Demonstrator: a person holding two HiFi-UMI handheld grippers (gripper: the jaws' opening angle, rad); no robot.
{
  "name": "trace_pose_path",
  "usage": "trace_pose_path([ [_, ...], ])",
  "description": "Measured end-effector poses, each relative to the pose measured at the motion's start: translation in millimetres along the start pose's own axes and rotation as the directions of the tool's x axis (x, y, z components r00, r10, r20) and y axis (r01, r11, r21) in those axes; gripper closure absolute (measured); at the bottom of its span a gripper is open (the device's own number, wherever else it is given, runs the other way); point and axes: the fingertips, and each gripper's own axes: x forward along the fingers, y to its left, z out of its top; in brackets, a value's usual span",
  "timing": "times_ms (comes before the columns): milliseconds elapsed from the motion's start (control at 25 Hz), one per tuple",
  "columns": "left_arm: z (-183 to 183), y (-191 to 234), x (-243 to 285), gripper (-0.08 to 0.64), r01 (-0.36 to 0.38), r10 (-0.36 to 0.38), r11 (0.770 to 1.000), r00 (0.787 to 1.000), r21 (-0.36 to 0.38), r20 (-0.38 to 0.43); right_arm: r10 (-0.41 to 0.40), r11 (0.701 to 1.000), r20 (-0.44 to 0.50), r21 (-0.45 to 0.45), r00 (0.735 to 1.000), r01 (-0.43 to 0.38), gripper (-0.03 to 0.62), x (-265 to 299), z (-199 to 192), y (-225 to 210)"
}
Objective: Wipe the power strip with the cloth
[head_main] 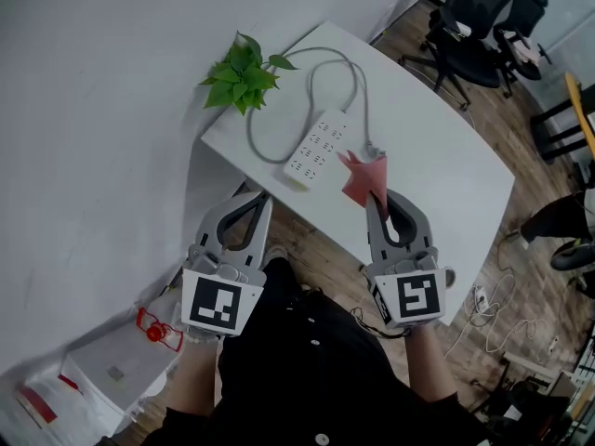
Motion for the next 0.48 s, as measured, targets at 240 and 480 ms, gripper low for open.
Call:
trace_pose_path([
  [240,-2,27,29,0.548,0.056,-0.056,0.998,0.998,0.008,0.007,-0.053,0.999,-0.019,0.004,0.998,0.053,0.535,30,5,-9],
  [480,-9,58,54,0.548,0.100,-0.100,0.995,0.995,0.017,0.019,-0.098,0.995,-0.034,0.001,0.995,0.098,0.535,65,6,-11],
])
